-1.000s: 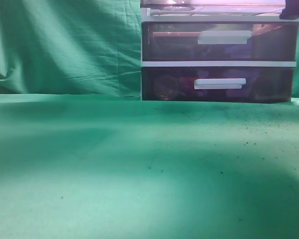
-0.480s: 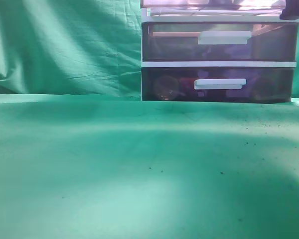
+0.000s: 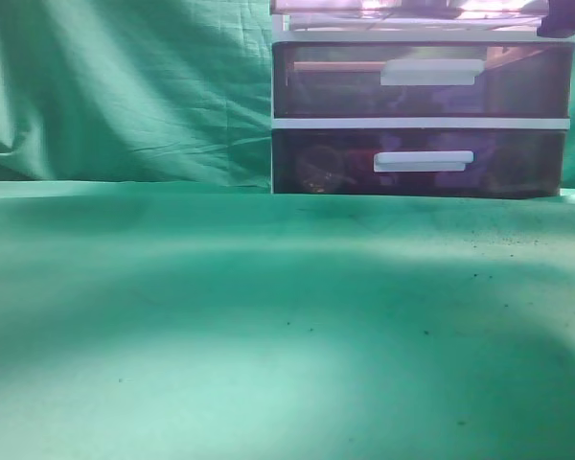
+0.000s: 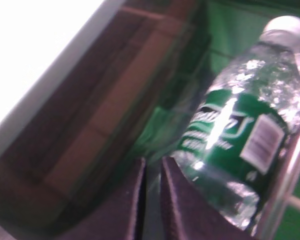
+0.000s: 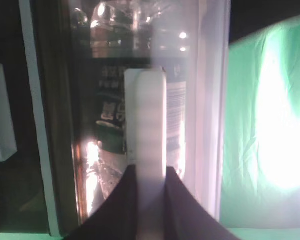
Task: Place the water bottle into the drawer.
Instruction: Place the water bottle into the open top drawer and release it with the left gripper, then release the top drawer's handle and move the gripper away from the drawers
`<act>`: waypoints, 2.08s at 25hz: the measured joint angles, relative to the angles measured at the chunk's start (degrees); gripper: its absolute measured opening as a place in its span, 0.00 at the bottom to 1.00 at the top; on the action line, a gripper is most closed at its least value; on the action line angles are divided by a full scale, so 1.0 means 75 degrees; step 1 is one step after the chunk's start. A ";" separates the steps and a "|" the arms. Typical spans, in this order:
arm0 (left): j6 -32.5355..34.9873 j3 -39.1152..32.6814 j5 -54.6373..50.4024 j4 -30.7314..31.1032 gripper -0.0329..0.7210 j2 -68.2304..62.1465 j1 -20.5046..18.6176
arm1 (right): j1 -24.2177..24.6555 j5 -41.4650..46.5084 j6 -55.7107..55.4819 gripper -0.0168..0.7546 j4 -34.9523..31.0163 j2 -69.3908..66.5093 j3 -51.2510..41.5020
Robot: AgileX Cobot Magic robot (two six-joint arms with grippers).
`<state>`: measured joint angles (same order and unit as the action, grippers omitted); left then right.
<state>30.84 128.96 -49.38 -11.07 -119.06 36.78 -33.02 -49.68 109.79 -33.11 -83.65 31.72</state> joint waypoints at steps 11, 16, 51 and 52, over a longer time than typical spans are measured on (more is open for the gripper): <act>-0.2708 -0.0143 -0.3018 0.2293 0.14 0.2728 -0.0044 | 0.0402 0.1619 0.0070 0.17 0.0036 -0.0116 0.1510; -0.2754 -0.1472 -0.3132 0.1907 0.14 0.4307 0.0009 | 0.1348 0.2835 -0.0041 0.17 0.1017 -0.0478 0.2408; -0.3731 -0.7516 -0.1723 0.1246 0.14 0.9014 0.0022 | 0.1722 0.2780 -0.1007 0.71 0.1857 -0.2499 0.4509; -0.3731 -0.7516 -0.1723 0.1306 0.14 0.9014 0.0022 | 0.1722 0.2823 -0.1023 0.69 0.1848 -0.2499 0.4509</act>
<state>2.85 72.59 -62.30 -1.28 -51.45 36.94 -20.11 -28.50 102.12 -19.25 -102.39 65.53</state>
